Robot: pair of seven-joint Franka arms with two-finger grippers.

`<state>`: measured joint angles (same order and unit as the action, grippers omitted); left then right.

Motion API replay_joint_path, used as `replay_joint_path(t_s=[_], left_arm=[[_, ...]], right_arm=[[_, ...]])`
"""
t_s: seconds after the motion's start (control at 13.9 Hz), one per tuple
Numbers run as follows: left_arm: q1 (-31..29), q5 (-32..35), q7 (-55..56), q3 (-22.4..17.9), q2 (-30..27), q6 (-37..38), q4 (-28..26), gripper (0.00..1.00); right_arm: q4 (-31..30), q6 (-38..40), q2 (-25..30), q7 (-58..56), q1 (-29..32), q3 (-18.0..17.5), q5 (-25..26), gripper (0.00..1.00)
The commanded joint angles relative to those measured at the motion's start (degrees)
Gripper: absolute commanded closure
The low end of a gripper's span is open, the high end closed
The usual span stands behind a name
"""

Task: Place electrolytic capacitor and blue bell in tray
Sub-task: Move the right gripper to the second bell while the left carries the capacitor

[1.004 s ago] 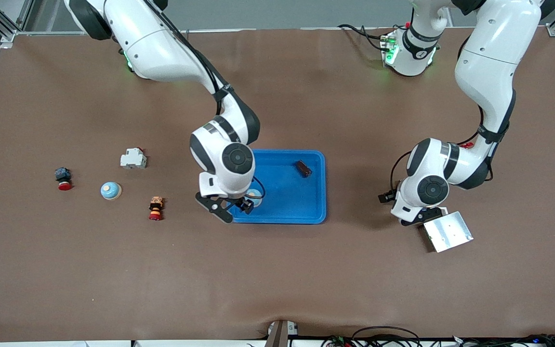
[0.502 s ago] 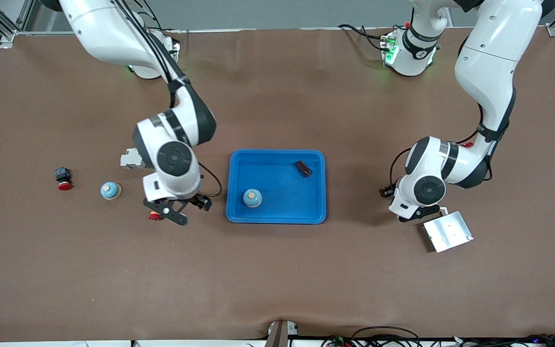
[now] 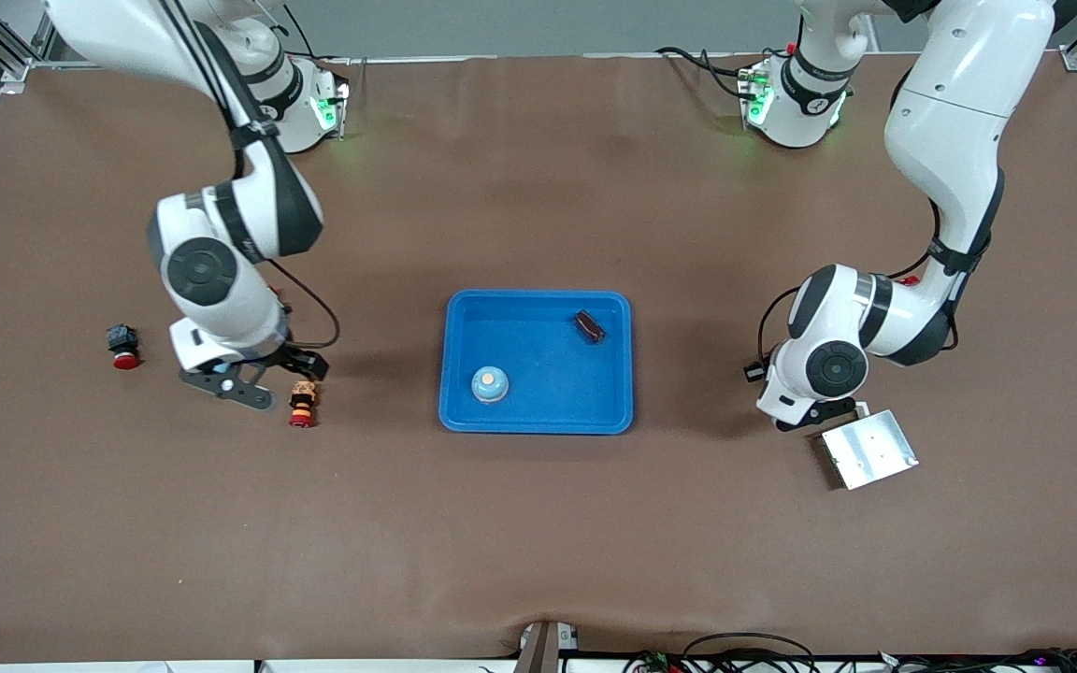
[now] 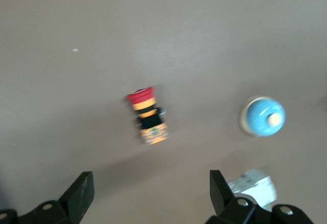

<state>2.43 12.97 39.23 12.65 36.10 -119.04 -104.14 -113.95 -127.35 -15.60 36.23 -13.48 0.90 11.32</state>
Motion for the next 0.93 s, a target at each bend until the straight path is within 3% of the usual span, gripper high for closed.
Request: replay_joint_path(t_s=[0.0,0.29,0.57,0.86], left_arm=[[-0.59,-0.4,0.76,0.62,-1.29,0.65,0.08,1.0],[0.38,-2.16,4.35,0.79,-1.91,3.36,3.49,1.0],[0.82,-6.2,8.83,3.42,-1.99,13.89,12.36,1.0],[0.91,-7.43,16.55,7.2,-1.91,16.38,17.21,1.0]], right_arm=[[-8.11,-4.39,5.92,-7.81,5.55,-1.16,0.02,0.0],[-12.7,-8.09,8.65,-19.32,12.06,-1.16,-0.94,0.0],[-15.59,-11.42,9.62,-28.73,16.89,-1.16,-2.27,0.0],[-20.43,-18.71,9.8,-31.39,19.1,-1.16,-2.71,0.0]])
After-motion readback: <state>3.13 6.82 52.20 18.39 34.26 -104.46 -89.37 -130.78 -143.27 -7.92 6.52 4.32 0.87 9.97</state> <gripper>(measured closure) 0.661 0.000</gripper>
